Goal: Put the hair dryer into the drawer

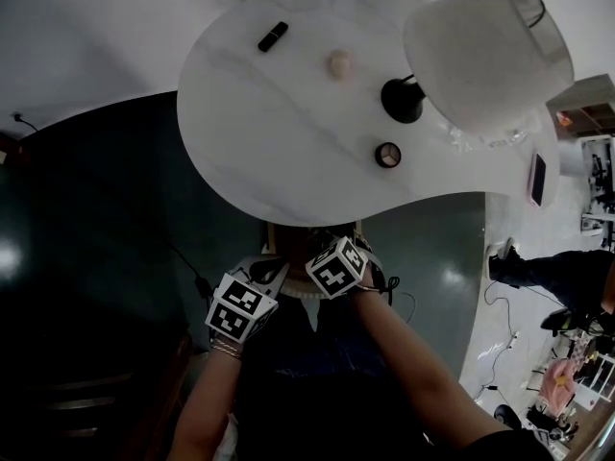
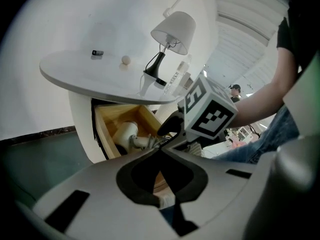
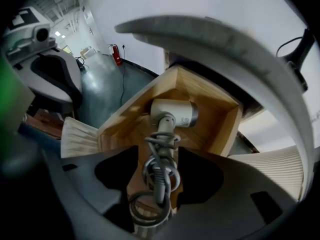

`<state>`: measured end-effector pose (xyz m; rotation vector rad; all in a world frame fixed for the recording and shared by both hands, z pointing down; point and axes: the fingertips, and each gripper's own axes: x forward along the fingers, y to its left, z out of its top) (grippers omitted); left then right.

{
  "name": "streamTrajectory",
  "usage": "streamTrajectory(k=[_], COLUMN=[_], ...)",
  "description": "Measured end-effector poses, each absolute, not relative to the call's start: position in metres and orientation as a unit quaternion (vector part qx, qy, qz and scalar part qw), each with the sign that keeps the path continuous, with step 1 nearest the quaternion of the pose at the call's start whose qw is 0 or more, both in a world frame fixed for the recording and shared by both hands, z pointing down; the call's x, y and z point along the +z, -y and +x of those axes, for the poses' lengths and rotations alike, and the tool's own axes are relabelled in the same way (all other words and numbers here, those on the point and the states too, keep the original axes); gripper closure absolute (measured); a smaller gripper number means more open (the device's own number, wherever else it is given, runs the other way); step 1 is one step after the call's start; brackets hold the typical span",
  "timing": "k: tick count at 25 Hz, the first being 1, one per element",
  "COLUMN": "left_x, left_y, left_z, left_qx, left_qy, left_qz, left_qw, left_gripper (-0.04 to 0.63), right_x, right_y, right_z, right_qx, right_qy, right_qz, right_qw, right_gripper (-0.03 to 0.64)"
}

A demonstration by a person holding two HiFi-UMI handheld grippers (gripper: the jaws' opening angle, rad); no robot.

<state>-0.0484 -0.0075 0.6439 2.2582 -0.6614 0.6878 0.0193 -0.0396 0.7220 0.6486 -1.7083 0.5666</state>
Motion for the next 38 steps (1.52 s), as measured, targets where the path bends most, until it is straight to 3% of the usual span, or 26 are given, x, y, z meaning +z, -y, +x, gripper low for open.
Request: streamTrajectory(k=[6,13,16,38], left_x=[0.635,0.617,0.615,0.541], left_y=[0.013,0.019,0.013,0.028], left_z=[-0.066,-0.066,-0.07,-0.056], left_qx=[0.26,0.254,0.256,0.22], left_qy=[0.272,0.274,0.266,0.321], left_qz=[0.871,0.878,0.882,0.883], left_qw=[0.317,0.299,0.294,0.262], left_gripper=[0.583,0.583,0.583,0.583], right_x=[0.694,0.661,0.647,0.531], right_y=[0.039,0.038,0.035,0.057], right_z=[0.025,0.041,0.039,0.044], right_qx=[0.222,0.224,0.227,0.226], right_qy=[0.753,0.763,0.769,0.858], right_qz=[0.323,0.354,0.366,0.326], right_qw=[0.528,0.492,0.473,0.326], right_gripper=[0.366,0.546,0.577,0.599])
